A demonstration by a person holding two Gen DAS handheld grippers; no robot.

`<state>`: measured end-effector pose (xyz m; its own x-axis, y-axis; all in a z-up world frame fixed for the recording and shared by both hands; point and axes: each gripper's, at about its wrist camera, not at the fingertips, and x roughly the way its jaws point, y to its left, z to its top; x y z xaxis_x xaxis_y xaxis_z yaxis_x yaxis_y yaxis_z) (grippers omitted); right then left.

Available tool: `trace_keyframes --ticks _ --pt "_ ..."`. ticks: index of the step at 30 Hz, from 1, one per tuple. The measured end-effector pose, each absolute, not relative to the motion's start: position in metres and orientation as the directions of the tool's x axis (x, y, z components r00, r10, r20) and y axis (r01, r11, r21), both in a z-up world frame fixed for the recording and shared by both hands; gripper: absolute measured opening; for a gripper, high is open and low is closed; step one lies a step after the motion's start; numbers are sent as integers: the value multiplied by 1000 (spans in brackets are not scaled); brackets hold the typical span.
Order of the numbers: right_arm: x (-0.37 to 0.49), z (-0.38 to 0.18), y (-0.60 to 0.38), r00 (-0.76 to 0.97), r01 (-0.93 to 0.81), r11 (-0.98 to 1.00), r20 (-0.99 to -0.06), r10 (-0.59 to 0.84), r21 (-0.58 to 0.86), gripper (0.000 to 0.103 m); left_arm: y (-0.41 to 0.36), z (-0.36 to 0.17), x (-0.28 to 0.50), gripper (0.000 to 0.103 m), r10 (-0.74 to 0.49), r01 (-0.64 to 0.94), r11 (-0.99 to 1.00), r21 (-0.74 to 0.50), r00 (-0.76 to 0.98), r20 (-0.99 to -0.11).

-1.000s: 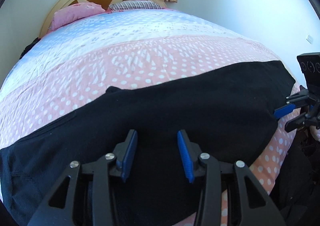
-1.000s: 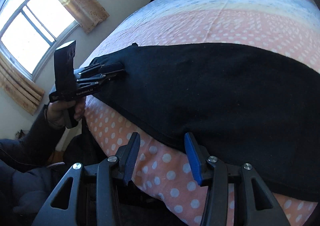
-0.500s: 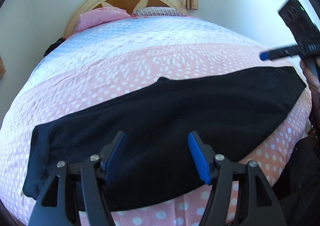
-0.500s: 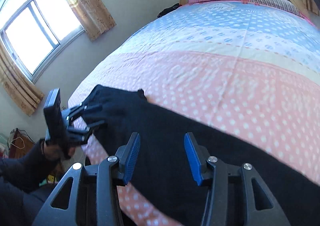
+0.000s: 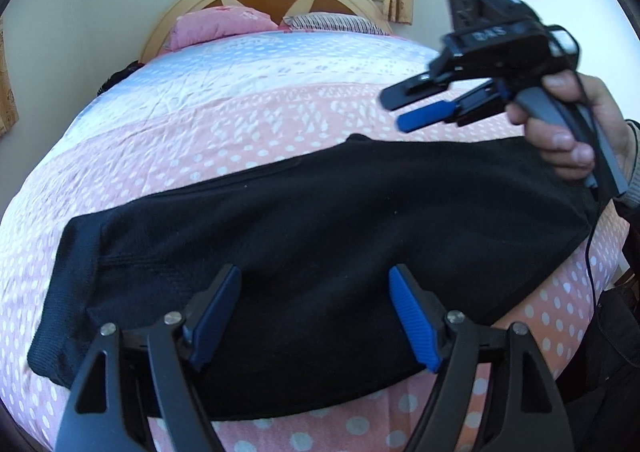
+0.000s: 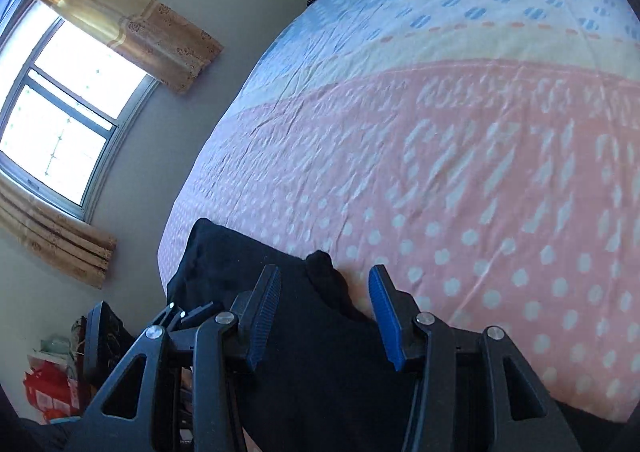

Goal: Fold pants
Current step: 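Grasp the edge of the folded pants with the right gripper and straighten it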

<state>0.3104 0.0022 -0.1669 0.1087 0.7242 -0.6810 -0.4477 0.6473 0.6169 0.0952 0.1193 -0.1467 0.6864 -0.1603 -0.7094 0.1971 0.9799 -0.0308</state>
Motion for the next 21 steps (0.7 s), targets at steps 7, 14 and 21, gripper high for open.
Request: trace_keyframes --ticks 7,14,21 --pt "320 -196 32 -1 -367 593 -638 770 717 27 120 -149 93 85 -166 197 980 -38 689 -706" --pt "319 -179 26 75 -370 549 -565 822 749 5 122 -149 93 92 -148 181 983 -30 689 -709" --pt "325 -195 34 78 -387 635 -663 745 668 10 128 -143 91 93 -132 166 986 -22 688 -714"
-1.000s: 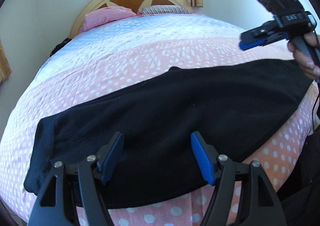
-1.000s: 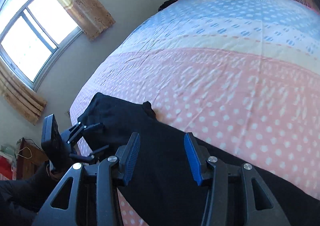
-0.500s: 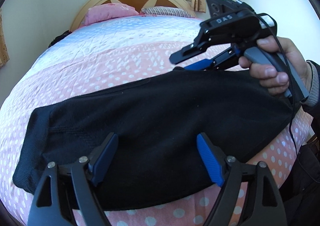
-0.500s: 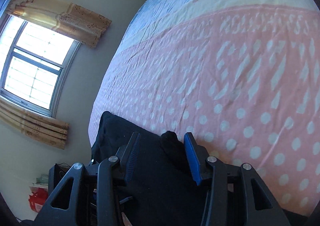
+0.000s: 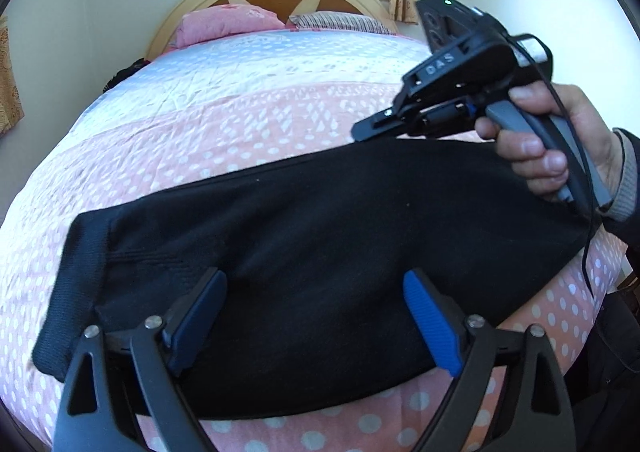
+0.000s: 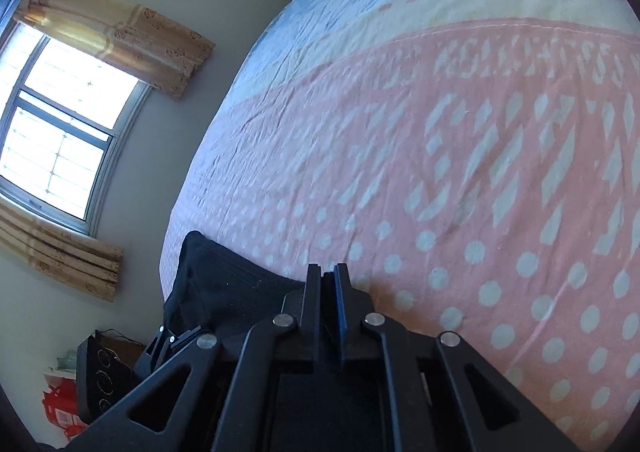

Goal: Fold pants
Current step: 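Grasp the edge of the folded pants with the right gripper and straighten it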

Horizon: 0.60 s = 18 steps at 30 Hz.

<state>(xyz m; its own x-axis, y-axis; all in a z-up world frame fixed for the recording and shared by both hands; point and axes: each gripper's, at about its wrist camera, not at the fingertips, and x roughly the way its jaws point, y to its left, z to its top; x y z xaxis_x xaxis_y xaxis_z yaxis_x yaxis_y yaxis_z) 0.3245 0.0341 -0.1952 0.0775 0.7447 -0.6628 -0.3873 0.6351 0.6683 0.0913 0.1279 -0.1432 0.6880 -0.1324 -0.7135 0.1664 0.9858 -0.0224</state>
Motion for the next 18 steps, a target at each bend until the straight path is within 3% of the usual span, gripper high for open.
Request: trace_keyframes --ticks 1,2,4,10,18 --pt "324 -192 27 99 -376 642 -660 745 668 19 130 -141 90 93 -121 156 988 -16 691 -713" --pt "323 -188 19 124 -376 654 -664 738 657 34 135 -139 90 93 -105 141 990 -8 696 -711" --pt "315 -174 3 158 -406 655 -657 738 638 43 147 -134 89 93 -76 107 994 0 707 -703" --pt "262 -134 -36 179 -532 626 -646 742 570 43 182 -135 91 93 42 -29 999 30 699 -714" --pt "186 -155 -34 77 -657 577 -718 691 485 43 183 -141 95 96 96 -64 995 71 661 -744"
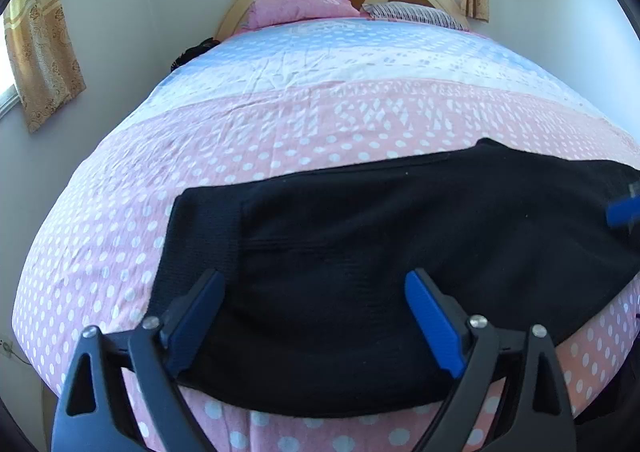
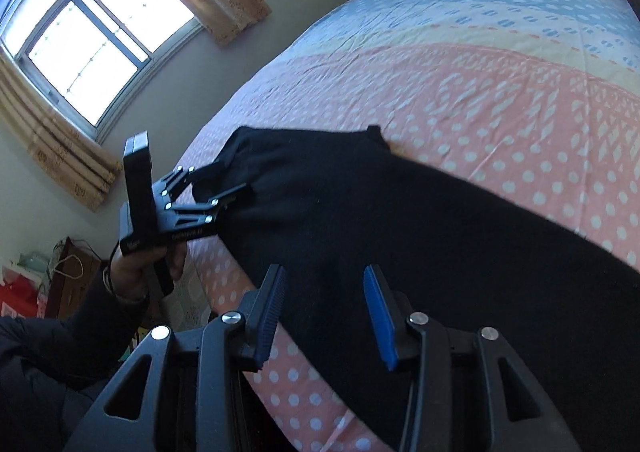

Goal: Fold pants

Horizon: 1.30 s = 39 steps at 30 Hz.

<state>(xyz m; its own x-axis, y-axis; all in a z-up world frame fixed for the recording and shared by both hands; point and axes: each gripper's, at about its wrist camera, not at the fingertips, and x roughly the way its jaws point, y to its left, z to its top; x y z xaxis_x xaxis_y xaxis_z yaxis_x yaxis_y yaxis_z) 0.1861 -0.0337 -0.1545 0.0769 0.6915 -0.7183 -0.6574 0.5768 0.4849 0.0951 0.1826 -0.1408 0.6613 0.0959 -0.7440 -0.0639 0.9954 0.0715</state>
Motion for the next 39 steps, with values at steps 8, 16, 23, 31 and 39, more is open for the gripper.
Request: trace_keyframes --ticks 8,16,23,31,39 --pt "150 -185 -52 53 -615 586 -713 699 528 43 185 -147 99 103 96 -84 995 53 653 -752" --pt "152 -154 -26 76 -680 554 -706 704 479 43 185 -147 101 103 91 -76 996 55 649 -755" --pt "166 -174 4 50 -659 558 -711 701 504 44 186 -148 100 103 82 -65 997 52 652 -753" --pt "166 -177 -11 38 -622 540 -667 745 568 44 199 -144 104 103 133 -116 990 76 645 -753" --pt "154 -174 -26 83 -626 552 -656 750 551 44 206 -142 106 103 133 -148 988 49 639 -758"
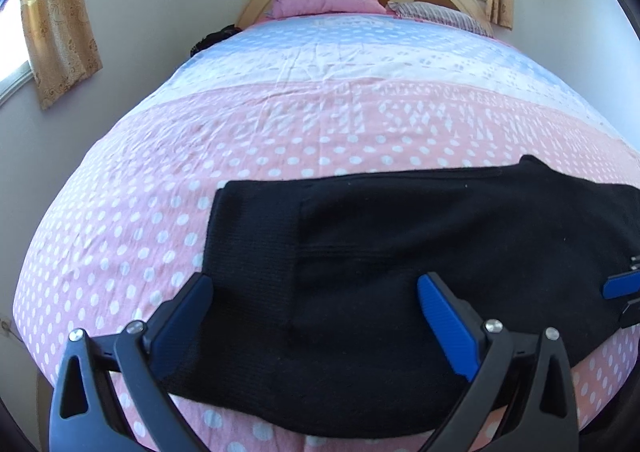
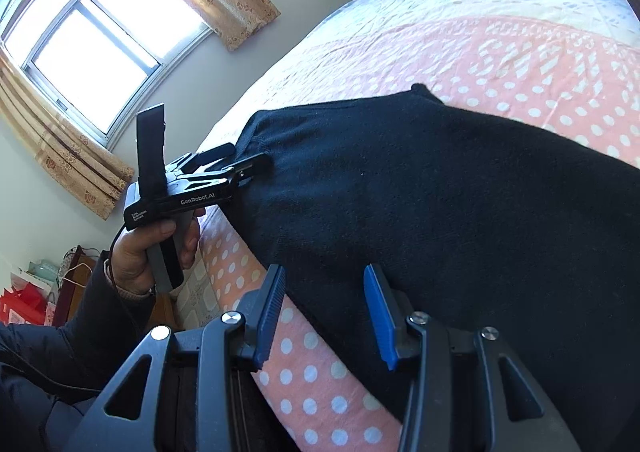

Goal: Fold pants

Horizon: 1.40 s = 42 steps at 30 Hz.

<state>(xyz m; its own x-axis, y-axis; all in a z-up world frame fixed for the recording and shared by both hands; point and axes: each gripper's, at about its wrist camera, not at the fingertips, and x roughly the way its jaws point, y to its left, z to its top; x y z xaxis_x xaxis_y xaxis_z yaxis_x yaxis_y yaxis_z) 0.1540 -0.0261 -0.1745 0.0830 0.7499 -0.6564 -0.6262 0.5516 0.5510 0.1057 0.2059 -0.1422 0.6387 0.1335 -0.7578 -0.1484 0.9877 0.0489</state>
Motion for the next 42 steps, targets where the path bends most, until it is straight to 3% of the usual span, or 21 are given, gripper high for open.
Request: trace_keyframes --ticks 9,12,15,20,28,35,40,42 --pt "154 -153 -124 302 -521 693 -652 695 498 45 188 -132 105 103 138 -146 988 55 646 -751" --pt "166 -164 -162 354 -405 753 -670 653 519 53 167 -127 109 103 119 -105 992 67 655 -746" --pt "176 -173 -187 341 -351 688 -597 726 635 53 143 -120 116 103 85 -56 996 65 664 -742" --pt "162 -141 -231 471 -353 727 -559 682 589 53 109 -103 121 103 22 13 999 44 698 -715" --pt "123 -111 -422 747 47 857 -588 310 513 53 73 -111 132 103 -34 64 998 14 686 -727" --pt "97 -122 -525 776 257 851 -623 102 459 53 57 -111 129 103 -41 81 997 19 680 -732" --pt "94 -145 -559 750 289 822 -650 125 491 49 51 -103 129 103 -36 84 996 30 688 -724" --pt "94 -156 -561 729 288 809 -665 161 512 43 48 -103 130 103 -33 85 996 35 686 -727"
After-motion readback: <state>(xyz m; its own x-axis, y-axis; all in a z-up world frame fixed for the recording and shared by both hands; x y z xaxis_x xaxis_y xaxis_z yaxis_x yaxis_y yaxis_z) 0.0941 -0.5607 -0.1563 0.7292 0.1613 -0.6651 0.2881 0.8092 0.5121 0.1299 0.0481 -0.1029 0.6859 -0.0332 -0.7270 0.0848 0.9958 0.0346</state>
